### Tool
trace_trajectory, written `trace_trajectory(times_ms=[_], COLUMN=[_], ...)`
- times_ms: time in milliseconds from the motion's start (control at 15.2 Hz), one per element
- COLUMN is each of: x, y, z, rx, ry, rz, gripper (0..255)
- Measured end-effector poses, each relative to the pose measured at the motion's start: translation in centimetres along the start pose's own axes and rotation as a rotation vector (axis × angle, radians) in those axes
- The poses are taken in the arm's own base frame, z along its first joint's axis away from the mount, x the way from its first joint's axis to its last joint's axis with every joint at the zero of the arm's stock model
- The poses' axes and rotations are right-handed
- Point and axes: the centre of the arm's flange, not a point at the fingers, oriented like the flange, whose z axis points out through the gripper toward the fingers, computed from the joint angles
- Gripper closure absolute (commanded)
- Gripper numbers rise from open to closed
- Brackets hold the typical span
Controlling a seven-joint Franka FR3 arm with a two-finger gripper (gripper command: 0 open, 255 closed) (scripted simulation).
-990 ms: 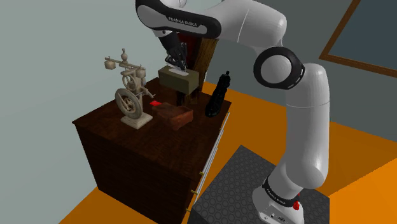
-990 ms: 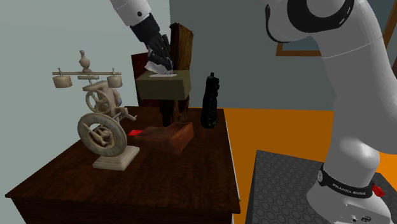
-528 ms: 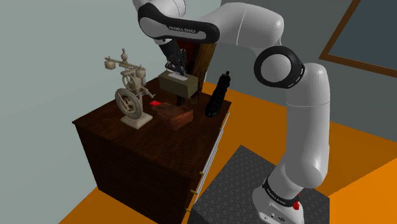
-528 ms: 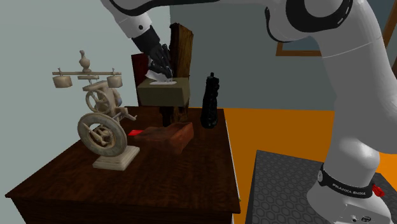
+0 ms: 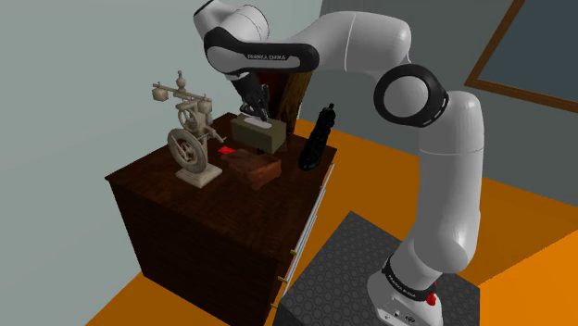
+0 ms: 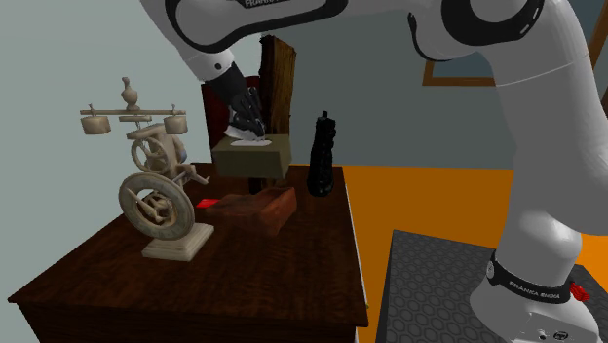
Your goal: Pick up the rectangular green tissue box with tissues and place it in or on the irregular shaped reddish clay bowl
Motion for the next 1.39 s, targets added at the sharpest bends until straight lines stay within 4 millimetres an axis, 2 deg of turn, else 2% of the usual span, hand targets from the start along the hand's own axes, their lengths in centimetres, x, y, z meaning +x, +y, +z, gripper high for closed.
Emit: trace_trajectory(times_ms=[528,924,990,1386], x=[1.0,1.2,1.2,1.2], y=[-2.0,-2.2,-2.2,-2.2], z=[3.5,3.9,3.9,3.9], rx=[0.000,0.000,0.000,0.000], ry=[0.000,0.001,0.001,0.000], rz=[0.000,0.000,0.000,0.000], gripper=[255,255,0,0])
